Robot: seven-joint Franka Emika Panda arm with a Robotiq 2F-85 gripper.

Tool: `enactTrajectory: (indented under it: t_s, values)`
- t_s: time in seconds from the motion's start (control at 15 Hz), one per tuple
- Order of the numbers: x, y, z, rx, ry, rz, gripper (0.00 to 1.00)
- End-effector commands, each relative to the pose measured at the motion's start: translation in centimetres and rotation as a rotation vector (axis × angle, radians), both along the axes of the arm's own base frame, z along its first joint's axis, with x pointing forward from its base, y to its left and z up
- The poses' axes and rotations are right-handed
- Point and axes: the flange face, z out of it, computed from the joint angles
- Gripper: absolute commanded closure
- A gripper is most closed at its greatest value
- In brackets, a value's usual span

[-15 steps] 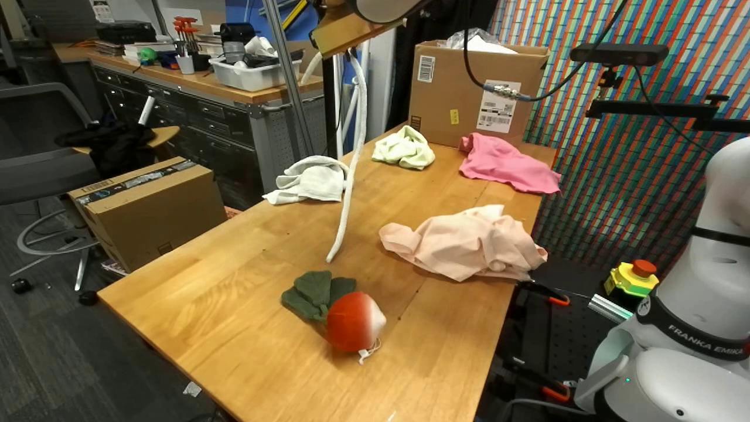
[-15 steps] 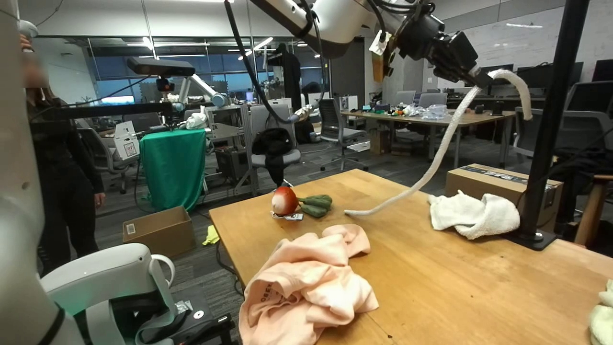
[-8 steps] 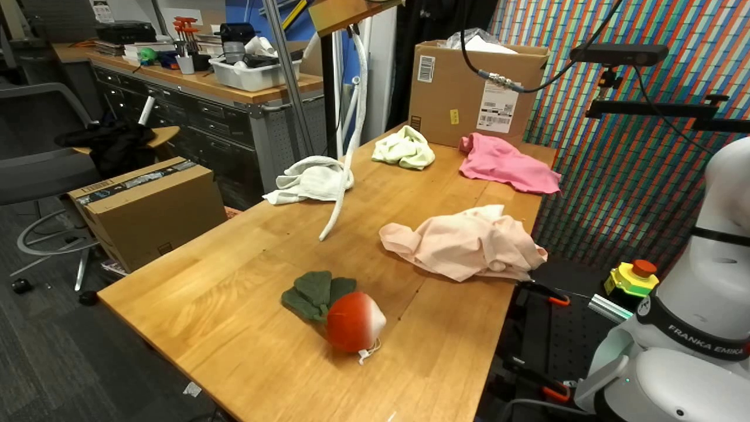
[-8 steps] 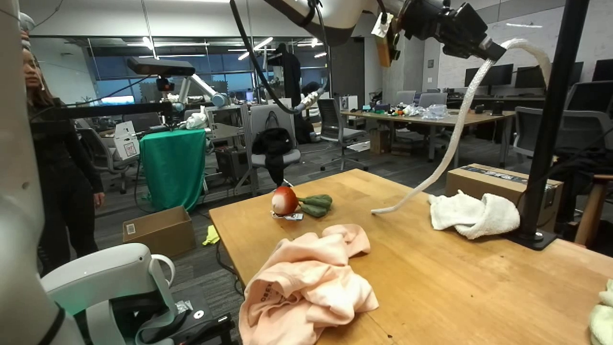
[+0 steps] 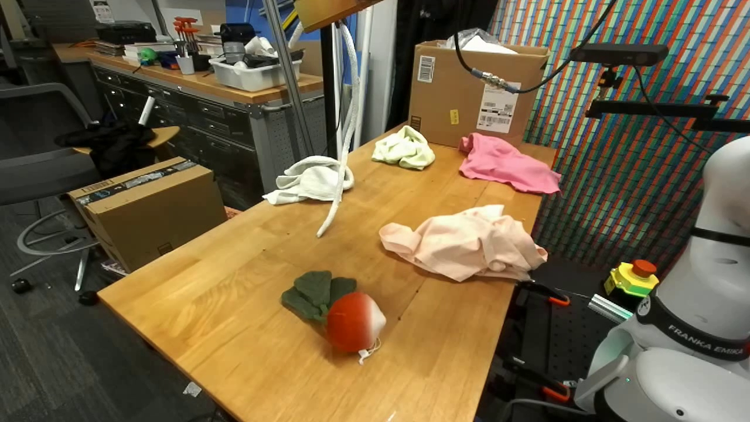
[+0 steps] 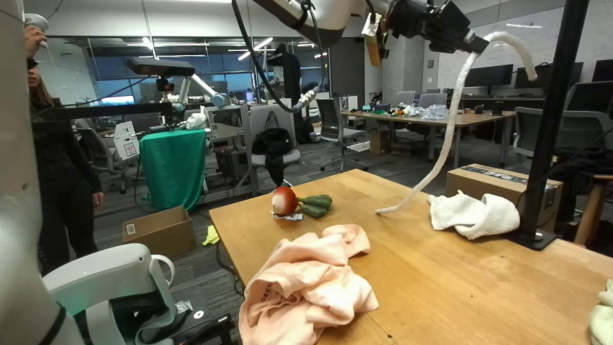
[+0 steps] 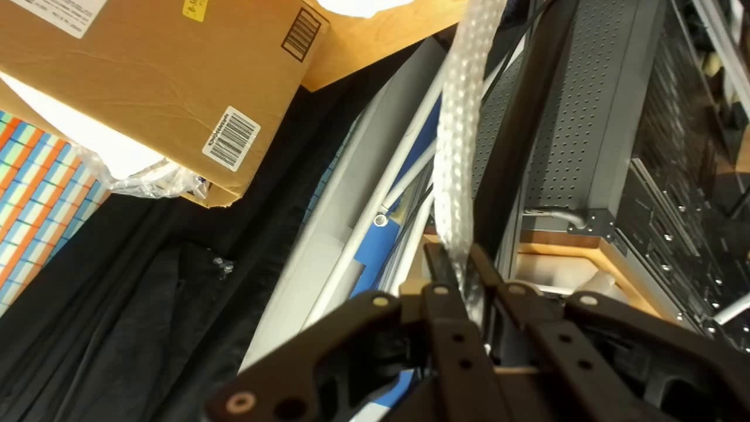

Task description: Spread out the clothes and the objects on the table

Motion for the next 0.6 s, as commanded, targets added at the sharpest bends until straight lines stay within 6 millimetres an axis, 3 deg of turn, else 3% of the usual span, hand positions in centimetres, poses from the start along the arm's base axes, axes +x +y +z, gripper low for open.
enactTrajectory:
  t_s: [0.0, 0.27, 0.53]
  values:
    - [0.6, 3.7, 0.7, -0.031, 0.0, 0.035, 0.91]
    - [1.5, 7.9, 0.3, 0.012, 0.133, 0.203, 0.91]
    - [2.8, 10.9, -1.0, 0.01, 0.316, 0.334, 0.91]
